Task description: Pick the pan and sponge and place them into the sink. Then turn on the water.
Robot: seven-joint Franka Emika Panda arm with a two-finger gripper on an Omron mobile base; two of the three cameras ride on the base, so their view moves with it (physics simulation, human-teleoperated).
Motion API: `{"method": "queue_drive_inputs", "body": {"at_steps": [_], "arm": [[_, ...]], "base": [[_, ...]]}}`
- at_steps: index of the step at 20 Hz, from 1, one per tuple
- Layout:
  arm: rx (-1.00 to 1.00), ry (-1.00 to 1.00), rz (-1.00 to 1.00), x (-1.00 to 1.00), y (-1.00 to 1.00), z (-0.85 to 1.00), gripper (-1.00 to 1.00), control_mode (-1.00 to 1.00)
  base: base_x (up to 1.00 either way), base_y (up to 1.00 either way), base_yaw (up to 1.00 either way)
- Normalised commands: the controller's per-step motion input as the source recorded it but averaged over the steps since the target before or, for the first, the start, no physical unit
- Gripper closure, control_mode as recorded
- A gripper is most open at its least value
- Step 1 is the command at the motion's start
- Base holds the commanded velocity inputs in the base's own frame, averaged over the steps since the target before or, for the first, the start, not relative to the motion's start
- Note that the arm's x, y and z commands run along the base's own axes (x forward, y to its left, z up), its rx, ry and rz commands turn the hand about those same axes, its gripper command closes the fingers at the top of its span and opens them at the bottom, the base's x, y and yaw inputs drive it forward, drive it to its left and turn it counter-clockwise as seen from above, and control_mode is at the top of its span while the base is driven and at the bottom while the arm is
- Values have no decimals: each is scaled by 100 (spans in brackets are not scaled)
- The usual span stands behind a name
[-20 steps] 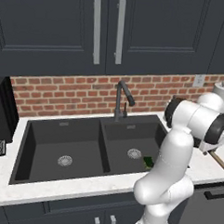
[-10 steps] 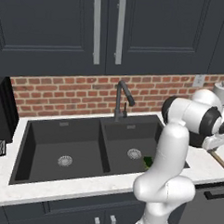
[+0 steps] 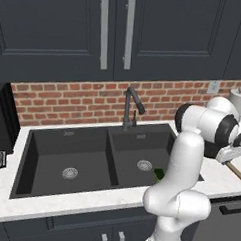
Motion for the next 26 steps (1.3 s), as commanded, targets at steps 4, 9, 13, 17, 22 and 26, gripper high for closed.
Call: {"method": "queue_drive_inputs", "body": {"at_steps": [4, 9, 13, 17, 22, 26], "arm": [[-3, -12, 0, -3, 17, -44, 100, -100], [-4, -1, 0, 0, 6, -13, 100, -100], [-2, -2, 0, 0, 1, 0, 100, -100], [0, -1, 6, 0, 26, 25, 100, -100], [0, -5, 10, 0, 32, 51, 100, -100], [1, -5, 14, 0, 39, 63, 100, -100]], "base": [[0, 0, 0], [0, 0, 0], [0, 0, 0], [0, 0, 0], [0, 0, 0], [0, 0, 0]]}}
